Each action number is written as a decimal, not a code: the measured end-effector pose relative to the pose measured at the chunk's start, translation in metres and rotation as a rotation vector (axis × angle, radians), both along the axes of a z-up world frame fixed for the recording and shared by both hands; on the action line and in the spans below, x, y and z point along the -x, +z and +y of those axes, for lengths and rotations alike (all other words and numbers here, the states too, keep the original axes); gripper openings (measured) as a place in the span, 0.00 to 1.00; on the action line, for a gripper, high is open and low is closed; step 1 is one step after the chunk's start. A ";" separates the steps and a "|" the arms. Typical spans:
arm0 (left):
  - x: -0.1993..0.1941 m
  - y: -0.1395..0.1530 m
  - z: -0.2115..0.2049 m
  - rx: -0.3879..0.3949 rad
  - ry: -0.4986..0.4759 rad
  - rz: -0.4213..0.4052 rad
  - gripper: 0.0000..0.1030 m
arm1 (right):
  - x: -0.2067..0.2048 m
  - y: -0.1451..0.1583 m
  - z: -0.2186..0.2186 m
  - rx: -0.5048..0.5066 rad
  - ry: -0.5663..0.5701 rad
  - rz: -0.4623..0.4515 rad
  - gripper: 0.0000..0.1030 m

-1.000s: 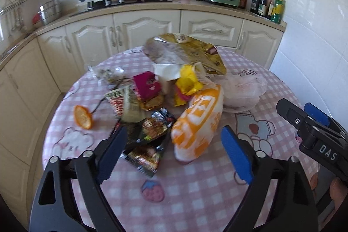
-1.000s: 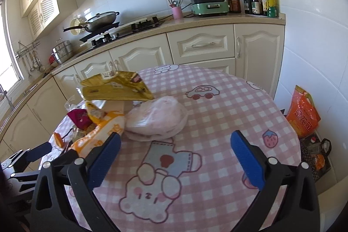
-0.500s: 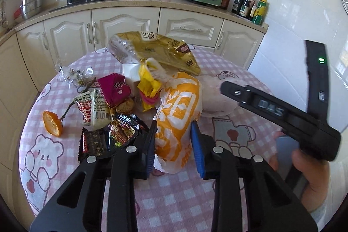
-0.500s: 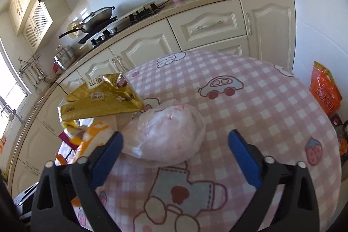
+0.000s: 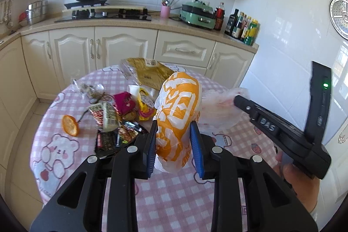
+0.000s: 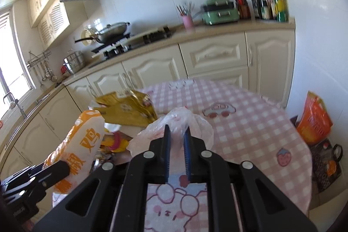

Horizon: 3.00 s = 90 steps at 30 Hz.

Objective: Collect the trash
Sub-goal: 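Carry both bags over the blue bucket and open both tools to drop them, then grasp the dark snack wrapper with the left tool while the right tool grasps the yellow-pink wrapper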

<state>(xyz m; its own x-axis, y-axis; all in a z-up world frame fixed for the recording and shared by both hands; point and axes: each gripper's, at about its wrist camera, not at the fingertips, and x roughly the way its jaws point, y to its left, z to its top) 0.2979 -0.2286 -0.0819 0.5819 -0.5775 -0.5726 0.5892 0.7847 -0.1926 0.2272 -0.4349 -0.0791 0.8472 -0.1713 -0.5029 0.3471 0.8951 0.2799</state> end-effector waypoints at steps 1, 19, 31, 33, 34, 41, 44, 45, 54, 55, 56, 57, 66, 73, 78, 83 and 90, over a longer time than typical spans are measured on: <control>0.005 0.004 0.007 0.011 0.006 -0.009 0.26 | 0.007 0.009 0.006 0.010 0.009 -0.021 0.10; 0.061 0.015 0.219 -0.003 0.404 -0.041 0.26 | -0.004 0.029 0.245 0.040 0.516 -0.029 0.10; 0.032 -0.091 0.362 -0.084 0.717 0.220 0.26 | -0.069 -0.100 0.427 0.078 0.803 0.296 0.10; 0.022 -0.111 0.375 -0.101 0.746 0.265 0.26 | -0.082 -0.125 0.451 0.091 0.826 0.351 0.10; 0.017 -0.121 0.383 -0.100 0.757 0.291 0.26 | -0.086 -0.136 0.460 0.096 0.834 0.373 0.10; -0.007 -0.166 0.414 -0.106 0.798 0.390 0.26 | -0.120 -0.192 0.524 0.086 0.916 0.462 0.16; -0.013 -0.178 0.426 -0.100 0.810 0.415 0.26 | -0.134 -0.205 0.540 0.093 0.942 0.478 0.27; -0.015 -0.181 0.428 -0.101 0.812 0.421 0.26 | -0.137 -0.208 0.544 0.097 0.945 0.487 0.32; -0.022 -0.198 0.427 -0.101 0.789 0.456 0.27 | -0.136 -0.208 0.524 0.141 0.873 0.470 0.38; -0.023 -0.198 0.427 -0.102 0.786 0.458 0.27 | -0.135 -0.204 0.520 0.147 0.859 0.458 0.39; -0.025 -0.198 0.428 -0.101 0.783 0.460 0.27 | -0.134 -0.201 0.517 0.149 0.850 0.447 0.40; -0.026 -0.197 0.427 -0.100 0.782 0.459 0.28 | -0.134 -0.196 0.513 0.156 0.839 0.435 0.40; -0.031 -0.166 0.418 -0.104 0.794 0.378 0.52 | -0.124 -0.150 0.483 0.152 0.762 0.293 0.44; -0.017 -0.127 0.405 -0.102 0.808 0.282 0.69 | -0.114 -0.119 0.454 0.129 0.726 0.239 0.44; -0.001 -0.099 0.386 -0.084 0.773 0.232 0.69 | -0.097 -0.094 0.430 0.119 0.701 0.192 0.44; 0.014 -0.064 0.350 -0.074 0.712 0.154 0.71 | -0.074 -0.061 0.392 0.108 0.649 0.125 0.47; 0.026 -0.026 0.275 -0.053 0.556 0.071 0.72 | -0.039 -0.027 0.300 0.110 0.498 0.047 0.50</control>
<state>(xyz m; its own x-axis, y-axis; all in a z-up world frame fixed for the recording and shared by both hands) 0.2719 0.0466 -0.1082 0.7499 -0.1640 -0.6409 0.0709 0.9831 -0.1686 0.2666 -0.1345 -0.1062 0.8166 0.1933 -0.5438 -0.1191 0.9784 0.1689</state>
